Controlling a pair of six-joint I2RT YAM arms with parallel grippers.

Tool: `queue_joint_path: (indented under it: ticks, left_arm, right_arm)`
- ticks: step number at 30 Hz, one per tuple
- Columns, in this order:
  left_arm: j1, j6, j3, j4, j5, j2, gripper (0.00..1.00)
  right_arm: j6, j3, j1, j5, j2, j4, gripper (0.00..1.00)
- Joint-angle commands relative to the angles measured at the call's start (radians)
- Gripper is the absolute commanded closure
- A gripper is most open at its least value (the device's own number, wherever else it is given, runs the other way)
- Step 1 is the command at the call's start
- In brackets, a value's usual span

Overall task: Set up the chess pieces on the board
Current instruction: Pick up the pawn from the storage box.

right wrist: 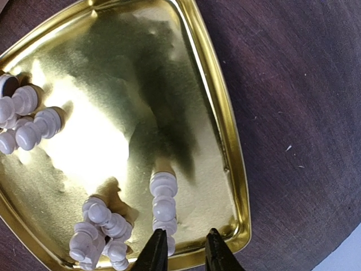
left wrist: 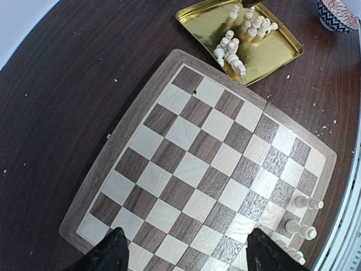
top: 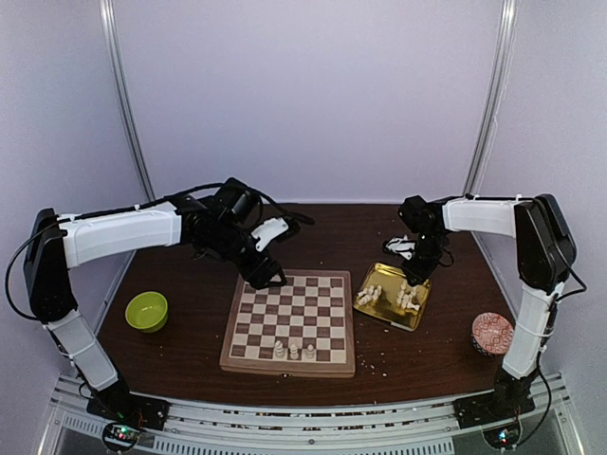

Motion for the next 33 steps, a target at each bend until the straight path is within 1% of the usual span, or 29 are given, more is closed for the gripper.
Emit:
queue_joint_path:
  ticks: [1, 9, 16, 20, 24, 29, 33]
  left_arm:
    - [-0.002, 0.005, 0.030, -0.008, -0.005, 0.007, 0.26]
    - [-0.007, 0.006, 0.033, -0.012, -0.011, 0.012, 0.26]
    - [-0.010, 0.008, 0.033, -0.015, -0.013, 0.016, 0.26]
    - [-0.012, 0.007, 0.035, -0.015, -0.013, 0.018, 0.26]
    - [-0.012, 0.007, 0.035, -0.017, -0.014, 0.019, 0.26]
    - [-0.013, 0.008, 0.036, -0.018, -0.013, 0.019, 0.26]
    - [-0.014, 0.009, 0.038, -0.019, -0.014, 0.021, 0.26]
  right_arm:
    - [-0.007, -0.011, -0.004, -0.033, 0.015, -0.022, 0.78]
    - [-0.007, -0.013, -0.004, -0.039, 0.022, -0.045, 0.80]
    - [-0.006, -0.032, -0.004, -0.061, -0.003, -0.058, 0.75]
    - [-0.011, -0.037, -0.004, -0.079, 0.000, -0.070, 0.75]
    - [-0.011, -0.034, -0.006, -0.078, 0.007, -0.078, 0.78]
    - [-0.010, -0.034, -0.013, -0.091, 0.002, -0.081, 0.88]
    - [-0.011, -0.032, -0.020, -0.105, 0.004, -0.085, 0.93]
